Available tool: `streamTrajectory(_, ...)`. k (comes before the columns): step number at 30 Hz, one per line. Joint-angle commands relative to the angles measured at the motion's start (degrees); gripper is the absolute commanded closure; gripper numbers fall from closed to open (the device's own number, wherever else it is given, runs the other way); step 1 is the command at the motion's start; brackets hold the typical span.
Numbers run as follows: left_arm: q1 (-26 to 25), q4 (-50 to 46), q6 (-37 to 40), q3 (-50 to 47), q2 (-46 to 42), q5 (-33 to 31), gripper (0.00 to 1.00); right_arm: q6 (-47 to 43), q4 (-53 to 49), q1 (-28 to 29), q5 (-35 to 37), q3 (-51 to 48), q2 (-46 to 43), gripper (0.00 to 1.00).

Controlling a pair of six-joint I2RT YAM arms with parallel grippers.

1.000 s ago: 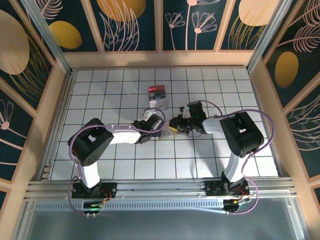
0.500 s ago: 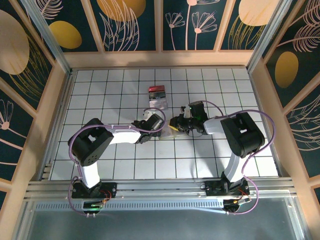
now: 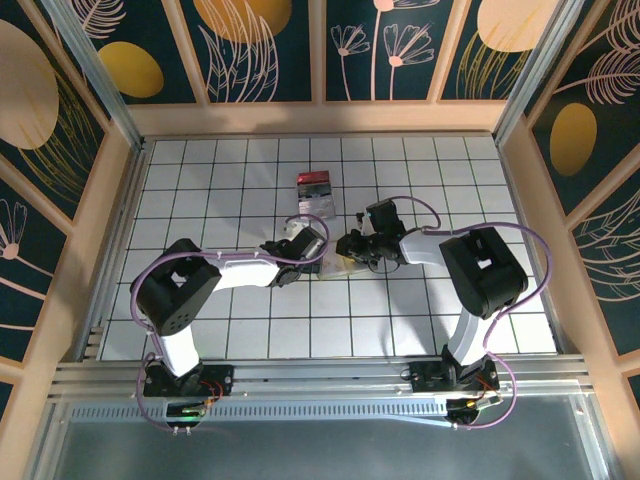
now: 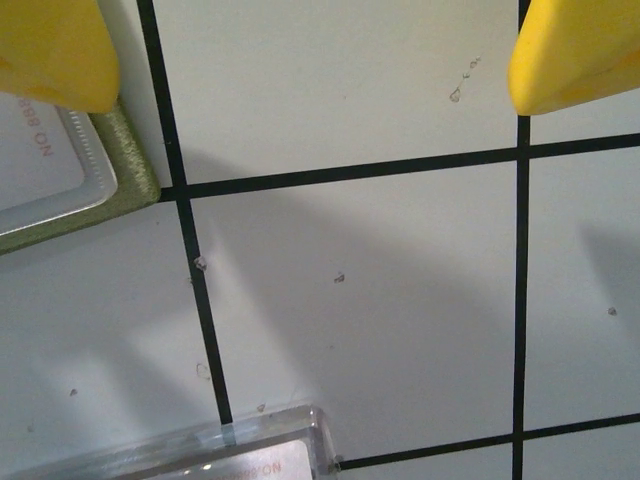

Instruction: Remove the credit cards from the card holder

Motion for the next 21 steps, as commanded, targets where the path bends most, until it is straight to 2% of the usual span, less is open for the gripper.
streamTrajectory(1,0.17,-2.34,-1.27,-0.69,-1.24,-0.5,0.01,-1.4,-4.5,0.6,3.05,1.04,-1.43,0.74)
streamTrajectory(8,0.15,-2.35,-1.88,-1.51,-0.45,0.47,0.01,-2.06,-5.9,1.51,3.33,2.04,-1.23,0.7)
streamTrajectory(21,0.2,-1.58,-1.18,-0.71,2.4,1.56,0.01,-1.33,-3.58,1.88,-0.81,2.29,0.85,0.7)
